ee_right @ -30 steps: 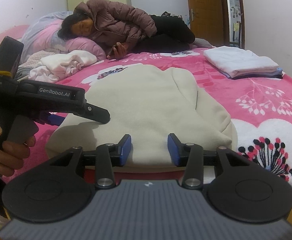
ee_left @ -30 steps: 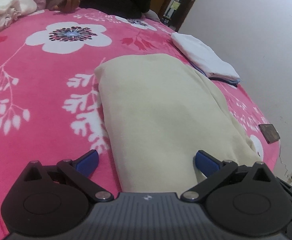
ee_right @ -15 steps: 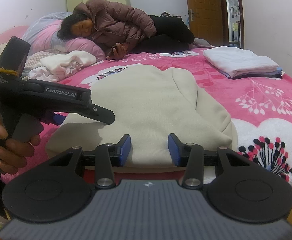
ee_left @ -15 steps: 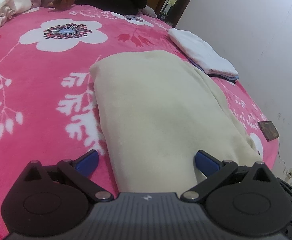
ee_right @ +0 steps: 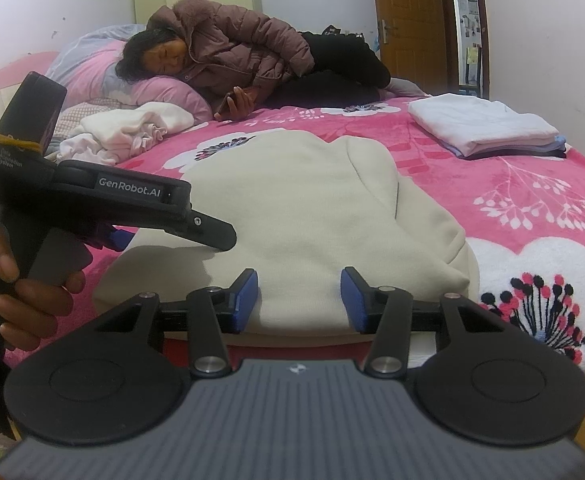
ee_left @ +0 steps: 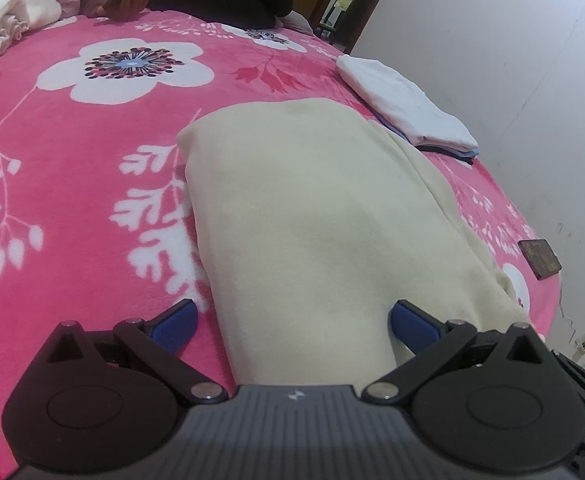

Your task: Fold clothes

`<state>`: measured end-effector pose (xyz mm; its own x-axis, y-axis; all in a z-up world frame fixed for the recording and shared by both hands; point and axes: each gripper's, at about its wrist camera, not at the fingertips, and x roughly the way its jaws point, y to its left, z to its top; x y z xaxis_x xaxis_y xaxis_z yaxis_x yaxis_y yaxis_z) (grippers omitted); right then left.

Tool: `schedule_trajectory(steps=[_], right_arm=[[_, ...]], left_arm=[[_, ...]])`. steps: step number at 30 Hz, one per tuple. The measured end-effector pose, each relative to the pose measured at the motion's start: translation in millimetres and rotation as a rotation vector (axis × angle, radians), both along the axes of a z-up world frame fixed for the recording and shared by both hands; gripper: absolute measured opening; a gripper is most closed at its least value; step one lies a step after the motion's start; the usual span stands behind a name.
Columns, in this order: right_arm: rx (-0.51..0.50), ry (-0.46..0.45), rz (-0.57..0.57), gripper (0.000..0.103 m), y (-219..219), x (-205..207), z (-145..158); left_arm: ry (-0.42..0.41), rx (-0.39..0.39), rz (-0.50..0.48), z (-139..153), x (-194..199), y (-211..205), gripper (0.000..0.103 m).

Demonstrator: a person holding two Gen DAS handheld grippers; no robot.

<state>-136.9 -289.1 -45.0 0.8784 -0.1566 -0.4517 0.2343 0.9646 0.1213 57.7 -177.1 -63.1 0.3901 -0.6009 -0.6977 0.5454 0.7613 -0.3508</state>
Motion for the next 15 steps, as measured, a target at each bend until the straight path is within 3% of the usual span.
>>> schedule_trajectory(steps=[8, 15], right_arm=[[-0.004, -0.008, -0.003, 0.047, 1.1, -0.1, -0.2], [0.030, -0.035, -0.014, 0.056, 2.1, -9.5, 2.2]], left_arm=[[-0.003, 0.006, 0.002, 0.7, -1.1, -1.5, 0.103], [-0.003, 0.004, 0.001, 0.5, -0.9, -1.3, 0.103]])
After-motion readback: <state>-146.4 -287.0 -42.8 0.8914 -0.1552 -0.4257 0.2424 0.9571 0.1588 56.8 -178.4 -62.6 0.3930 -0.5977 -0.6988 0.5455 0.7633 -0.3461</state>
